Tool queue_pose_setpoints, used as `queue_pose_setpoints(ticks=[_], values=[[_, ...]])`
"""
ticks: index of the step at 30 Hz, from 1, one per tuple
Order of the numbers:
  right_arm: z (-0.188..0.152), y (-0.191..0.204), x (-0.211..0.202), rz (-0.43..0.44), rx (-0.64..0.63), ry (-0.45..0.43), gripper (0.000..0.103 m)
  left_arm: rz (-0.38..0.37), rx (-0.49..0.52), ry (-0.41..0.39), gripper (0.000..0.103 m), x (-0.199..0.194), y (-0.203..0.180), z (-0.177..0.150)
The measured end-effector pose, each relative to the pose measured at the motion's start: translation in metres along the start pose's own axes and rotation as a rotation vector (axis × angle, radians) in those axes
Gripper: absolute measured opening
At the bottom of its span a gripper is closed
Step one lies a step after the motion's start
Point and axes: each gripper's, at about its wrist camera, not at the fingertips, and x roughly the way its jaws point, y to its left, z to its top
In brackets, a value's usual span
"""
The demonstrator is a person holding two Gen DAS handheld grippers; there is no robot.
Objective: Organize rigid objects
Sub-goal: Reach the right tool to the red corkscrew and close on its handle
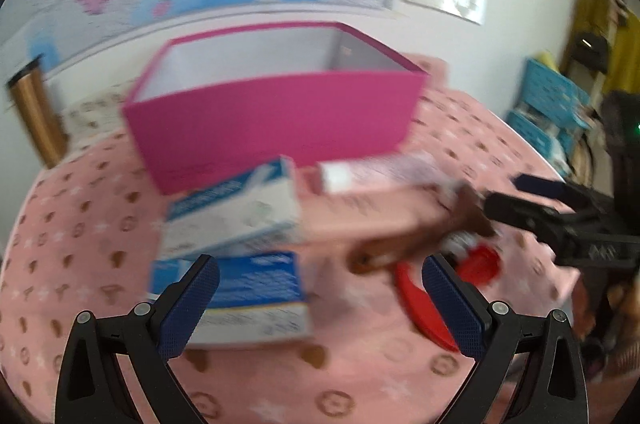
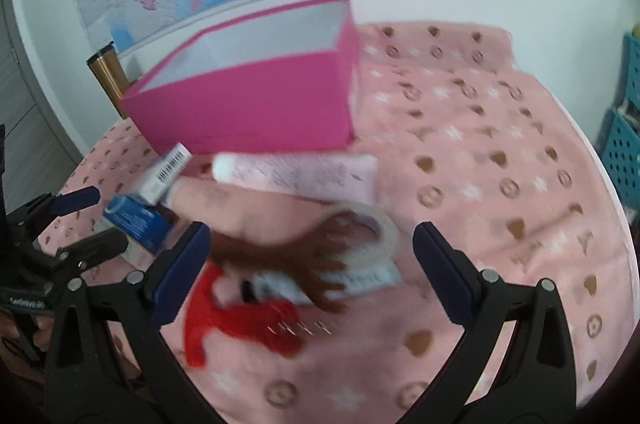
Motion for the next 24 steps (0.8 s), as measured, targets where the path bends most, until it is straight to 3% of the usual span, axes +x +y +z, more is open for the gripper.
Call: queue_pose_setpoints(ticks=[2, 7, 10, 14, 18, 24], values=[[-0.006, -0.008, -0.002, 0.022, 0.011, 0.02, 0.101, -0.047, 0.045, 0.018, 0.103, 0.002, -0.013, -0.005], [-0.024, -0.013, -0.002, 0.097, 0.017, 0.083, 0.08, -0.135, 0.102, 0.076, 0.092, 0.011, -0.033, -0.013], [-0.033, -0.008, -0.003, 0.129, 0.009, 0.106, 0.072, -0.171, 0.106, 0.11, 0.085, 0.018, -0.038, -0.017], [-0.042, 0.003, -0.002, 0.17, -0.017, 0.116, 0.069, -0.208, 0.099, 0.15, 0.076, 0.025, -0.039, -0.021], [-0.046, 0.009, 0.004, 0.196, -0.016, 0.138, 0.051, -0.241, 0.082, 0.191, 0.066, 0.033, -0.039, -0.023], [-0.047, 0.011, 0.003, 0.183, -0.003, 0.129, 0.049, -0.243, 0.078, 0.191, 0.062, 0.04, -0.039, -0.025]])
